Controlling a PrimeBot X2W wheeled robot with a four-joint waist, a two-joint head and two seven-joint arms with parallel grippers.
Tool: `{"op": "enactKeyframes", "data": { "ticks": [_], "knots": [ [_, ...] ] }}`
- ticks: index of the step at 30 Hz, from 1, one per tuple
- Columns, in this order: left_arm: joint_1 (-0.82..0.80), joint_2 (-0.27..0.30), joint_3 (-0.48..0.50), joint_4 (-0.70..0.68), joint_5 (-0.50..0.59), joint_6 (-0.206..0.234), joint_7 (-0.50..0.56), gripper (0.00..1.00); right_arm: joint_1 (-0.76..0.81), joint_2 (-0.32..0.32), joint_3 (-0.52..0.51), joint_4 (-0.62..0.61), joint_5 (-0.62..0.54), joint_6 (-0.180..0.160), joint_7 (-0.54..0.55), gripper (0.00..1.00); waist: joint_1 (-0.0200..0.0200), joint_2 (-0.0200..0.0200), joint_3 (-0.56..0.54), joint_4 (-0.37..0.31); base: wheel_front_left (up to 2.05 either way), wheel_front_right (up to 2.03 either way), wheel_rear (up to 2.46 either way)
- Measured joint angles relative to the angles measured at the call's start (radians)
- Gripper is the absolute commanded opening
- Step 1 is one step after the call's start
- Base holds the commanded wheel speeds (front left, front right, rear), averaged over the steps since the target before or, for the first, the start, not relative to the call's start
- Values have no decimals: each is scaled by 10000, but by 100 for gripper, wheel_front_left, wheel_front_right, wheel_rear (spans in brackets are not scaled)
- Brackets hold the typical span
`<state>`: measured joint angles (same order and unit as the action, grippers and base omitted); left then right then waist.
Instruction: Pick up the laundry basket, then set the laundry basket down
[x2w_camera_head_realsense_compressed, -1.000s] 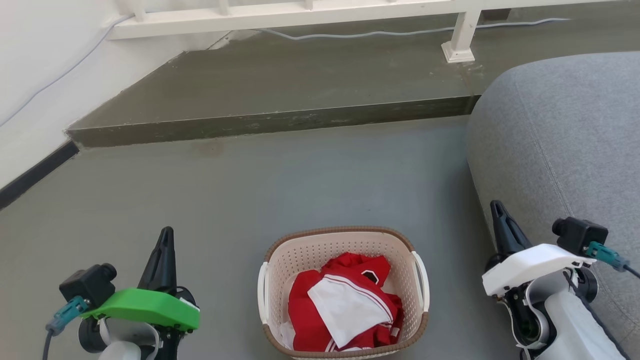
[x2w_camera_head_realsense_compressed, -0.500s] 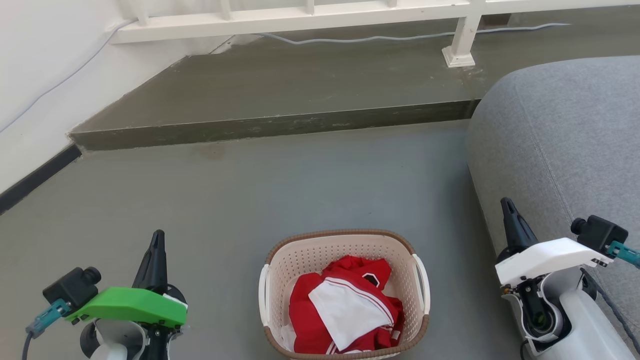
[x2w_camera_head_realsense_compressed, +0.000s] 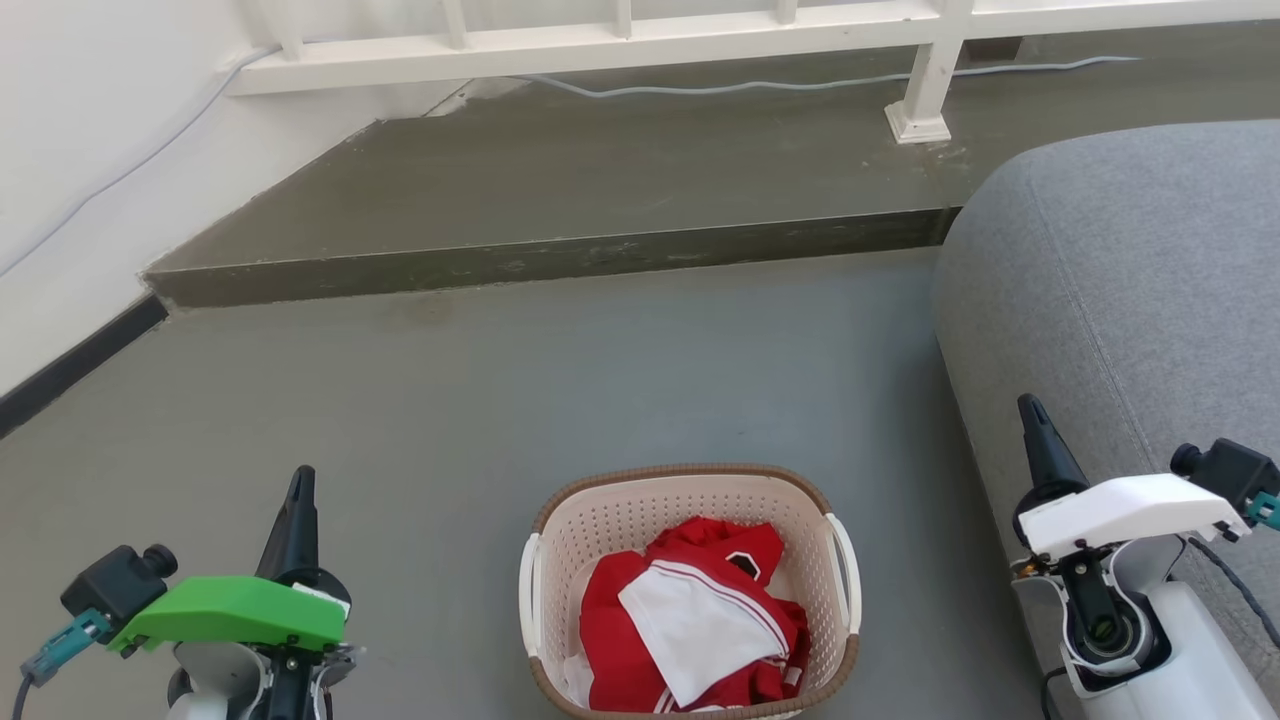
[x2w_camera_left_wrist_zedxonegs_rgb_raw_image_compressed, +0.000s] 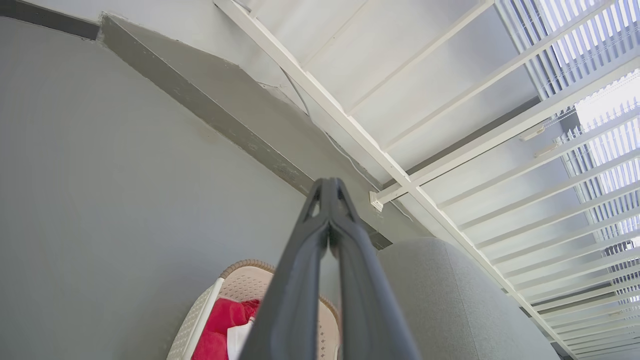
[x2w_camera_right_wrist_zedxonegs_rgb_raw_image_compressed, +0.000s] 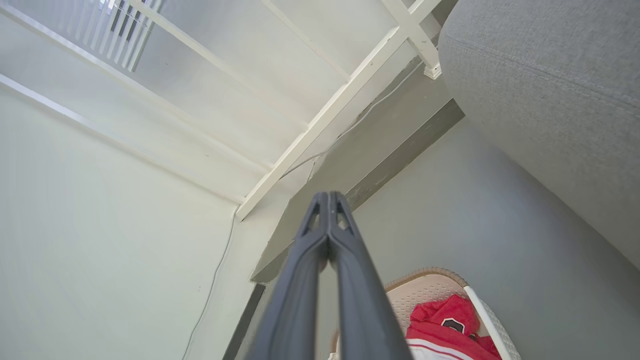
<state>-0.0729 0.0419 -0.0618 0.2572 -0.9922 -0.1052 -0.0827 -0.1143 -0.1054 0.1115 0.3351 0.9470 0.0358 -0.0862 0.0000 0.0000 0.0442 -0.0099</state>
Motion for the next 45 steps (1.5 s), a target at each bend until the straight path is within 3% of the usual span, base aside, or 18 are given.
{"op": "enactKeyframes", "data": {
  "ticks": [45],
  "knots": [
    [-1, -6, 1141, 174, -5097, -105, 1544, 0, 202, 479, -2017, -391, 5480, 698, 1584, 0, 0, 0, -352, 83, 0, 0, 0]
  ]
}}
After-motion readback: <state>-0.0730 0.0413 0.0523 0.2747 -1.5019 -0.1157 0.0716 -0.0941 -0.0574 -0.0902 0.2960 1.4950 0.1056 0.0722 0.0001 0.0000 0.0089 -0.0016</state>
